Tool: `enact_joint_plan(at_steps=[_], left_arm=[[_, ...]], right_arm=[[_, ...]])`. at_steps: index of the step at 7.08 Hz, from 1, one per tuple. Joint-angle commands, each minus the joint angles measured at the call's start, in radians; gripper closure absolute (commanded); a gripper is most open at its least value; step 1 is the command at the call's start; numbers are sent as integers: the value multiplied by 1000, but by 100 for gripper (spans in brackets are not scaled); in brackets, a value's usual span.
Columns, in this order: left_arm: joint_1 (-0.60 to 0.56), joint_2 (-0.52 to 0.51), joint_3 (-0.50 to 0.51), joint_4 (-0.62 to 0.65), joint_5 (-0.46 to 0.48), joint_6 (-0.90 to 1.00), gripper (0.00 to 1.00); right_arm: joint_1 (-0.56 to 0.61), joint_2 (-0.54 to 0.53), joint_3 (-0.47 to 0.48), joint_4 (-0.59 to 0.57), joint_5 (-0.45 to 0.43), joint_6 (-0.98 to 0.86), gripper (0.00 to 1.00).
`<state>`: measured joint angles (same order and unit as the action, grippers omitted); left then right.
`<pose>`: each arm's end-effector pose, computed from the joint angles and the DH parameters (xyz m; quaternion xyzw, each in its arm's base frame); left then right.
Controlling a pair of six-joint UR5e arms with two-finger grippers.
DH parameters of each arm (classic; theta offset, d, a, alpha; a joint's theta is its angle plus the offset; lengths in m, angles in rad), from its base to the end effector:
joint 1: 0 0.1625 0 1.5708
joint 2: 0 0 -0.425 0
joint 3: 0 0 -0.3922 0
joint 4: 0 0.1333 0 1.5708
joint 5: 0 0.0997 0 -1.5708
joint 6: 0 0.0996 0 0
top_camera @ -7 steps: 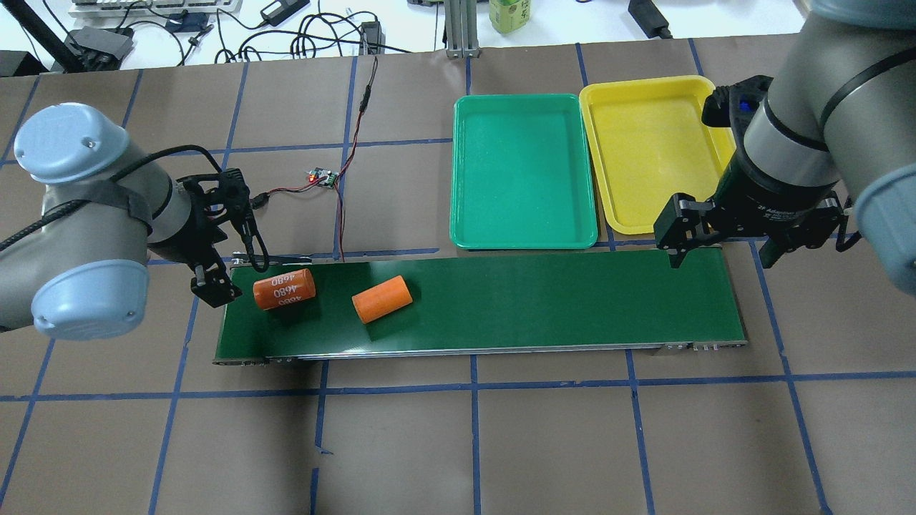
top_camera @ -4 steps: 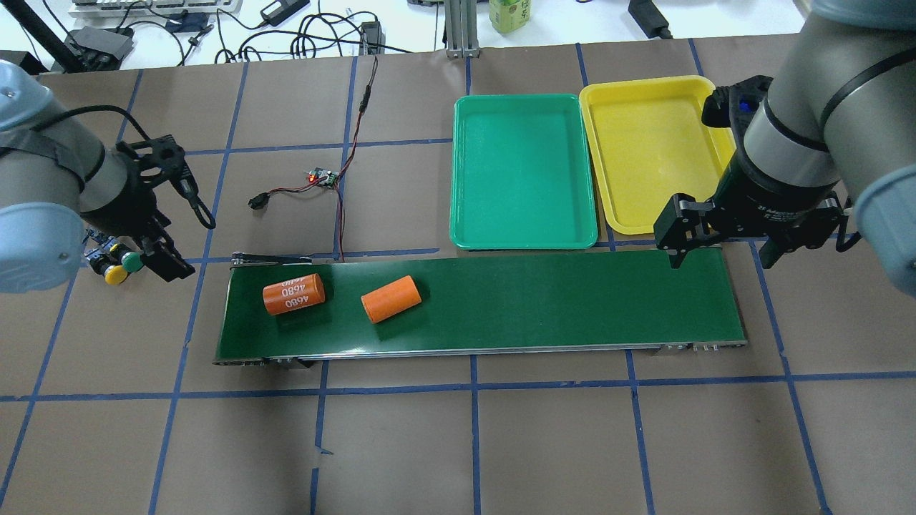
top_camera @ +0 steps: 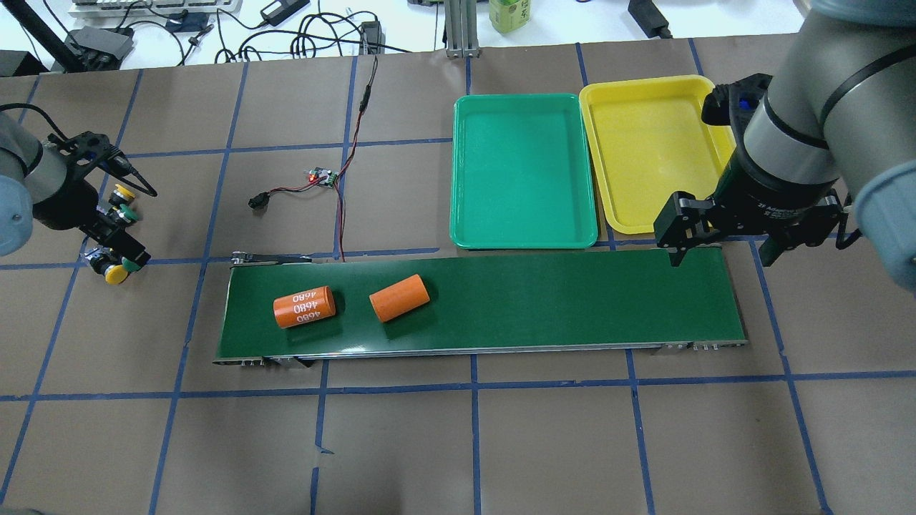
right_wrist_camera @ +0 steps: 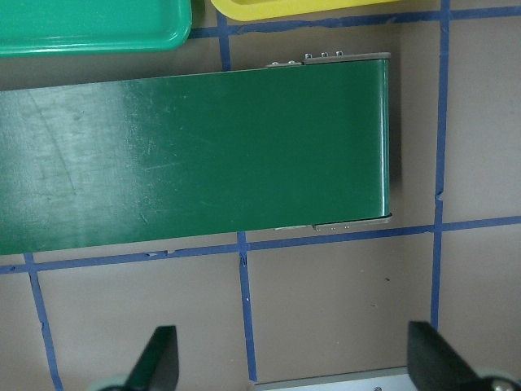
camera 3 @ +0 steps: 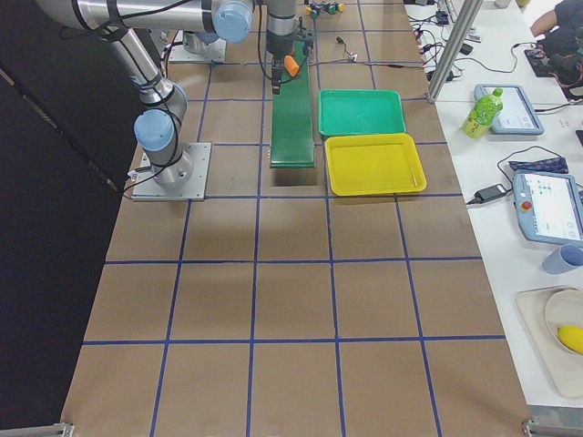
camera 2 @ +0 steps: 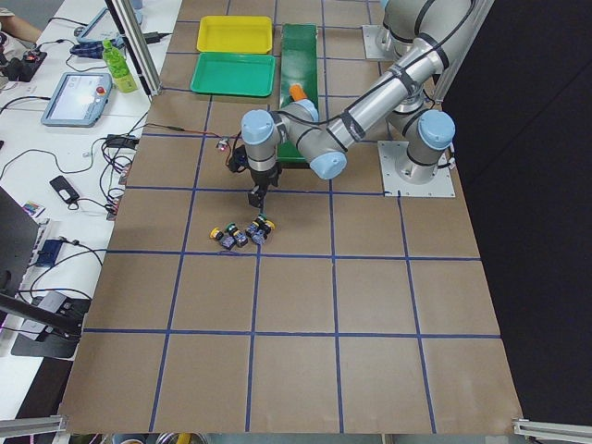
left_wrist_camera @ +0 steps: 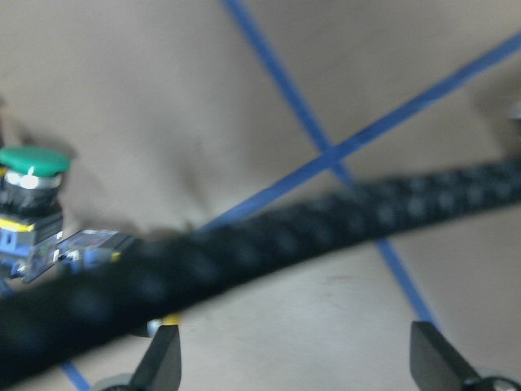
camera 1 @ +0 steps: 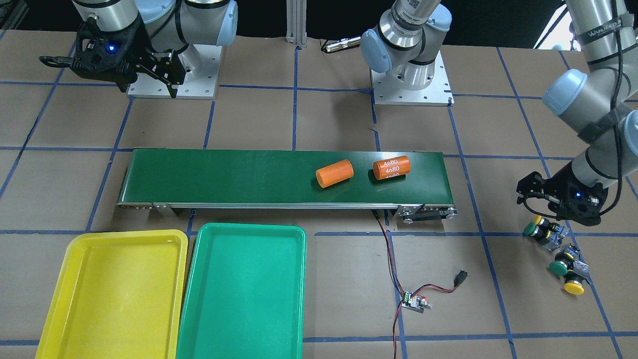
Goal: Sort buttons by color to trays
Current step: 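Grasp the yellow-capped push-button with the left gripper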
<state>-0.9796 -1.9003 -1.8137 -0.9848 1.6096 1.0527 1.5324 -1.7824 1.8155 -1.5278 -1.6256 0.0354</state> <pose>0.2092 -0.5439 0.2540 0.2285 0.9733 0.0096 0.0182 0.1126 -0.3992 0.4583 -0.0358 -0.9983 -0.0381 0.0273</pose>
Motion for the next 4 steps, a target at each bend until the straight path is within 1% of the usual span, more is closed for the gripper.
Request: enact_joint_plan(at_steps=[1, 2, 3, 4], left_arm=[[22, -124, 179, 44, -11, -12, 0], [22, -208, 291, 38, -10, -23, 0], [22, -283, 377, 38, -4, -49, 0], [22, -337, 419, 37, -10, -110, 0]], right_arm=[[0, 0, 1, 0, 0, 0, 0], [0, 0, 1, 0, 0, 0, 0], [0, 0, 1, 0, 0, 0, 0], [0, 0, 1, 0, 0, 0, 0]])
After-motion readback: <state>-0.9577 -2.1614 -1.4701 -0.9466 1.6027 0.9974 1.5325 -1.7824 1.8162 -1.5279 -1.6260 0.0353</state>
